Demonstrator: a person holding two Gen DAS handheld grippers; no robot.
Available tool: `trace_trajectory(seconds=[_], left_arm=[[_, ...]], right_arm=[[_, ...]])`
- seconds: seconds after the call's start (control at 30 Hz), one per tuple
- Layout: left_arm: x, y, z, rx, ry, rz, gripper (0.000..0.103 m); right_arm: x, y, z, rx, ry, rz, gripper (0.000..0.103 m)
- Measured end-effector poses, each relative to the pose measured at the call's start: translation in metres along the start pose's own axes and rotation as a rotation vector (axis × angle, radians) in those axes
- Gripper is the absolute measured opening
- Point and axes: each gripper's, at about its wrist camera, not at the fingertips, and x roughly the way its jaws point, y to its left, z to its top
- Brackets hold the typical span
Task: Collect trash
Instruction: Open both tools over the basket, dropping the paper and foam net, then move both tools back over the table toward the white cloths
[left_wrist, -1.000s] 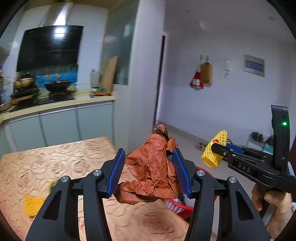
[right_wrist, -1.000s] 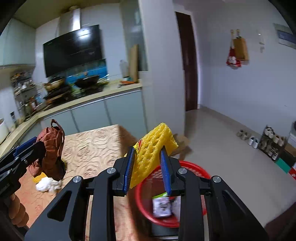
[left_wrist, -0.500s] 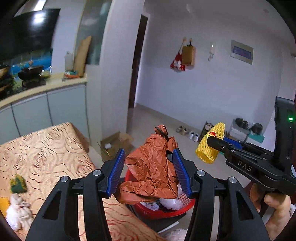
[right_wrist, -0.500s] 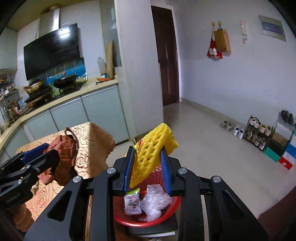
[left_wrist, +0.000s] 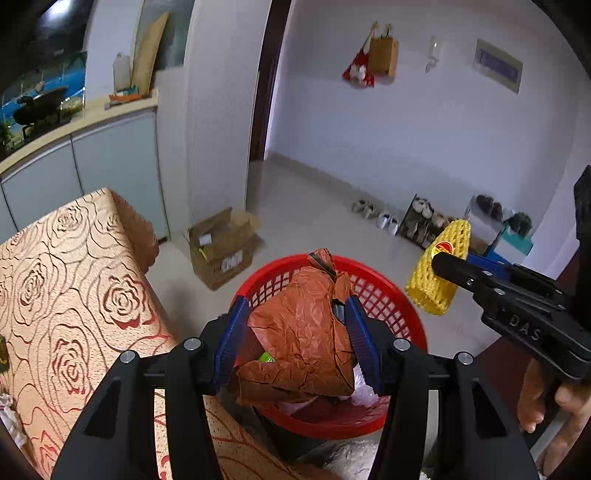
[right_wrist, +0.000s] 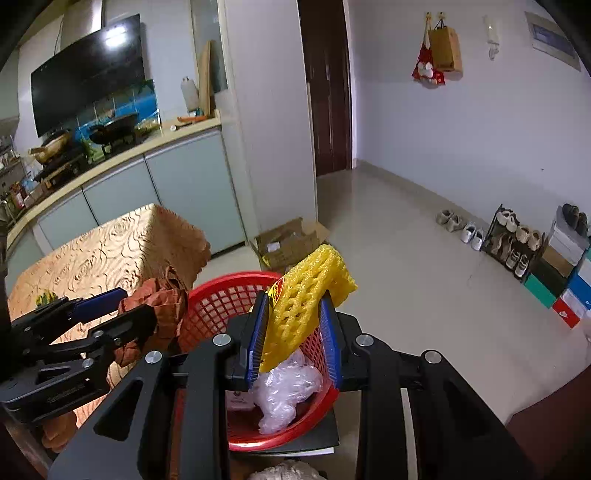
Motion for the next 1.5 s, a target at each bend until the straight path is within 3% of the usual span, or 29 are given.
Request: trace_trajectory(seconds=[0.43,0.57,0.77,1.33,1.5], left_arm=[[0.006,0.014,0.000,-0.035,0.017,-0.017,0.072],[-0.003,0.019,0.003,-0.051,-0.004,-0.013,0.073],[-0.020,0.028,0.005,-0.074,-0.042,0.003,0.074],[-0.063,0.047,0.002,-0.104,-0.115,0.052,0.075],[-0.081,0.050,0.000,-0.107,-0.146,0.079,0.077]], right_arm=[[0.026,0.000,-0.010,-0.002,0.059,0.009,0.028],[0.031,0.007,-0.013,-0.013,0.074,0.034,0.032],[0.029,0.016,-0.014,-0.008,0.073,0.067,0.056],[0.003,0.025,-0.008,-0.001,0.022,0.071,0.056],[-0.008,0.031,-0.006,0.002,-0.005,0.075,0.065]])
